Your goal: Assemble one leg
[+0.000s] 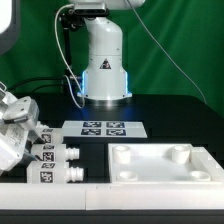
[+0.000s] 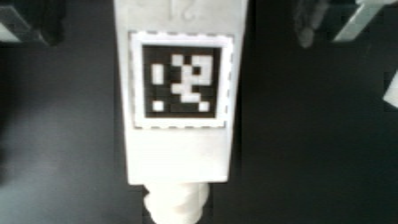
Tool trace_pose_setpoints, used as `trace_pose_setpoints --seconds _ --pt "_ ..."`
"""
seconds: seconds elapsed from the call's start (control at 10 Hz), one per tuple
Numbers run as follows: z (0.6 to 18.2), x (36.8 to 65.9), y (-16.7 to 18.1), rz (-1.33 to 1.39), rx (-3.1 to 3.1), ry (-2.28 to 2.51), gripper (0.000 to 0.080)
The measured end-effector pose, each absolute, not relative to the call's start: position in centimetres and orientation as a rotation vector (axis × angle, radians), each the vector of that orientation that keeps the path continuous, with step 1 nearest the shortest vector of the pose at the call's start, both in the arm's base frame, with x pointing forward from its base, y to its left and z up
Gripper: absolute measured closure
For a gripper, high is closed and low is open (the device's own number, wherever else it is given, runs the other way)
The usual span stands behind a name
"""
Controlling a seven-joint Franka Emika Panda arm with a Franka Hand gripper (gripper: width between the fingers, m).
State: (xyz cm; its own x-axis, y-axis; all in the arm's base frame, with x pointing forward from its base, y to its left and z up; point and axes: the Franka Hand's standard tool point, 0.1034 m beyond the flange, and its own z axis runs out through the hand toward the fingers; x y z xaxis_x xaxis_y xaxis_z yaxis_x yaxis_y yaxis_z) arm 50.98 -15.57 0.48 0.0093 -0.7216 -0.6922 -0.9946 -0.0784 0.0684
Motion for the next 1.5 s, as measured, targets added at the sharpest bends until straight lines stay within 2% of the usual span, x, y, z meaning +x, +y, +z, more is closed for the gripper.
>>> trace_pose_setpoints --seconds 0.1,0.2,0.3,0.4,0.5,0.8,0.9,1.1,1.3,1.4,1.5 --pt "0.5 51.0 -15.6 0.813 -1.85 1.754 0.015" --pt "0.5 51.0 -15.6 0.813 -1.85 1.754 0.0278" --pt "0.5 51.0 -15.6 0.813 -1.85 1.754 0.0278" --pt "0.5 51.0 -15.6 0.813 -1.85 1.754 0.0414" --pt "0.5 51.0 -15.6 0.813 -1.85 1.753 0.0515" --pt "0.5 51.0 -15.6 0.813 -1.851 1.753 0.0515" --pt "1.7 51.5 -14.9 0.818 -1.859 1.733 0.0515" --pt "6.9 53.5 -12.6 0.769 -1.899 1.657 0.0515" --pt "10.6 54.4 -9.5 0.721 -1.969 1.613 0.0514" --pt "11.1 54.3 -8.8 0.723 -1.976 1.601 0.0514" --pt "10.8 54.4 -9.1 0.711 -1.978 1.613 0.0514"
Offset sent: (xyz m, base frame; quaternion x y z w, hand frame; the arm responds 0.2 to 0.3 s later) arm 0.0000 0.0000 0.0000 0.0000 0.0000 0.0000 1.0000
